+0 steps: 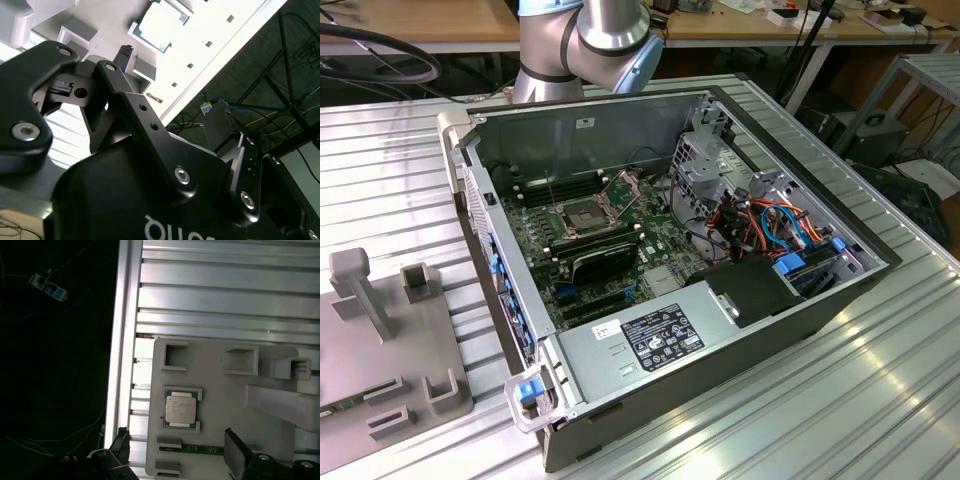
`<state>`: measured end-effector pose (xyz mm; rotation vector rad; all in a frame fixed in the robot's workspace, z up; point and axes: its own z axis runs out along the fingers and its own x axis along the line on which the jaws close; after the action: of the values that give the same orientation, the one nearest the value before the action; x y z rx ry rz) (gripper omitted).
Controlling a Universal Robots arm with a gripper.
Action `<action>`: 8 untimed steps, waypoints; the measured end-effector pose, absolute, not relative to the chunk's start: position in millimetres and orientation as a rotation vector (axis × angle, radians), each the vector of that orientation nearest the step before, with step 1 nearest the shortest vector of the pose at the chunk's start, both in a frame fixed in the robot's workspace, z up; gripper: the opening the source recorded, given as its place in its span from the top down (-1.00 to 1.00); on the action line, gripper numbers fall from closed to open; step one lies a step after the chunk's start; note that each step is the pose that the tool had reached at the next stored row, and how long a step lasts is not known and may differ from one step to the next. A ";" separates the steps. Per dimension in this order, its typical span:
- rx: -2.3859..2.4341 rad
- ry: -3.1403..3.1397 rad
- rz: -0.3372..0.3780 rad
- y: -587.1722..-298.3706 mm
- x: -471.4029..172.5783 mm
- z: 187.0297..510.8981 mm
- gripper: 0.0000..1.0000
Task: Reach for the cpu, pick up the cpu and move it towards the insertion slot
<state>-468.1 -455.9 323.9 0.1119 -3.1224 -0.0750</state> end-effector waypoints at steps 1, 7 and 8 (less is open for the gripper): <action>0.113 -3.122 -0.075 -455.9 -468.1 323.9 -0.69; 0.119 -3.122 -0.075 -455.9 -468.1 323.8 -0.69; 0.121 -3.122 -0.075 -455.8 -468.1 323.8 -0.69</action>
<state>-468.1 -455.8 323.8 0.1205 -3.1220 -0.0751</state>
